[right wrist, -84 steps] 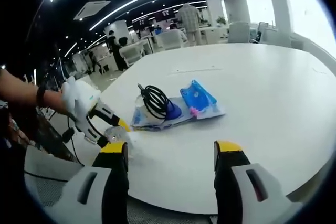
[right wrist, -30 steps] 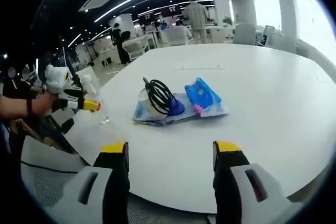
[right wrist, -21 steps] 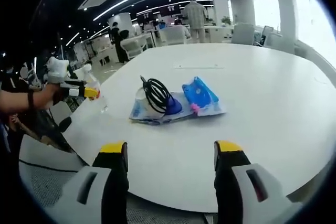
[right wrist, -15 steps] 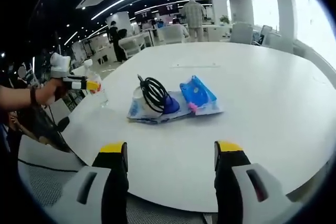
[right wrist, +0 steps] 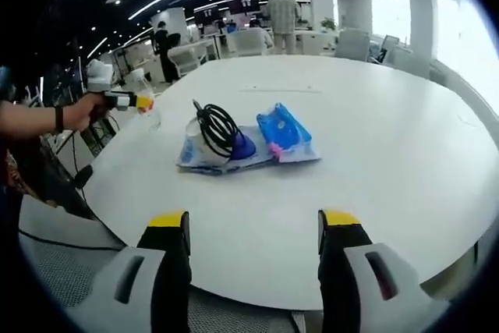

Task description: Arrange the tabletop items into an orderly group along one side of the table until the central work area is clear of visible clutter.

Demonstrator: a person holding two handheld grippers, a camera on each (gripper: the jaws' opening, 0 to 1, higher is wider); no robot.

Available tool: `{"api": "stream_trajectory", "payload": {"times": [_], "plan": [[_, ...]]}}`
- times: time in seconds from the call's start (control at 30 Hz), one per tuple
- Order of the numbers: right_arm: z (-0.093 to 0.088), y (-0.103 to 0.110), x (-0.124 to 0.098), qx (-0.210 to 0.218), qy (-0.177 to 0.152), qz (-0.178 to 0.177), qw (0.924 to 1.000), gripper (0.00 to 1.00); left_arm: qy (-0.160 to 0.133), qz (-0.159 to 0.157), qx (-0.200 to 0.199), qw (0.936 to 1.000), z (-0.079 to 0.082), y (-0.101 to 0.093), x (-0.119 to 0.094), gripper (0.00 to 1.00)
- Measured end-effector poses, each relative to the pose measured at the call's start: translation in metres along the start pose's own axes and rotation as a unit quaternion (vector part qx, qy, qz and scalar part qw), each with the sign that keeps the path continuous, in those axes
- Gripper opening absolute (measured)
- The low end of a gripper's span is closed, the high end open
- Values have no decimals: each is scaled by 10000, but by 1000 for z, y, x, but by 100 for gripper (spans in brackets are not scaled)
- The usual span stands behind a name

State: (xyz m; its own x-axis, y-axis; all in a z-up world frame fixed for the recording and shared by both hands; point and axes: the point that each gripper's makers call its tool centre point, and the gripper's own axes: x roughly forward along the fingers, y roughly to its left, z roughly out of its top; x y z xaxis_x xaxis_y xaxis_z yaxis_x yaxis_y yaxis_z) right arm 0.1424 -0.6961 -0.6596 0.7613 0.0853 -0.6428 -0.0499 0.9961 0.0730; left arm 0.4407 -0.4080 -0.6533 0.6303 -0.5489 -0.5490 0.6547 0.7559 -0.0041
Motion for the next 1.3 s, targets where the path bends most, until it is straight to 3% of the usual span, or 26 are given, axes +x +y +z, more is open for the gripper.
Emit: {"api": "stream_trajectory", "payload": {"times": [0.17, 0.57, 1.3], "plan": [[-5, -2, 1, -78, 130, -93, 9998, 66, -68, 77, -235, 9997, -1, 15, 15, 38], [-9, -2, 4, -165, 277, -109, 9994, 64, -83, 85, -148, 9998, -7, 29, 36, 38], [-11, -1, 4, -188, 342, -90, 9992, 63, -246, 156, -290, 9992, -14, 29, 31, 38]]}}
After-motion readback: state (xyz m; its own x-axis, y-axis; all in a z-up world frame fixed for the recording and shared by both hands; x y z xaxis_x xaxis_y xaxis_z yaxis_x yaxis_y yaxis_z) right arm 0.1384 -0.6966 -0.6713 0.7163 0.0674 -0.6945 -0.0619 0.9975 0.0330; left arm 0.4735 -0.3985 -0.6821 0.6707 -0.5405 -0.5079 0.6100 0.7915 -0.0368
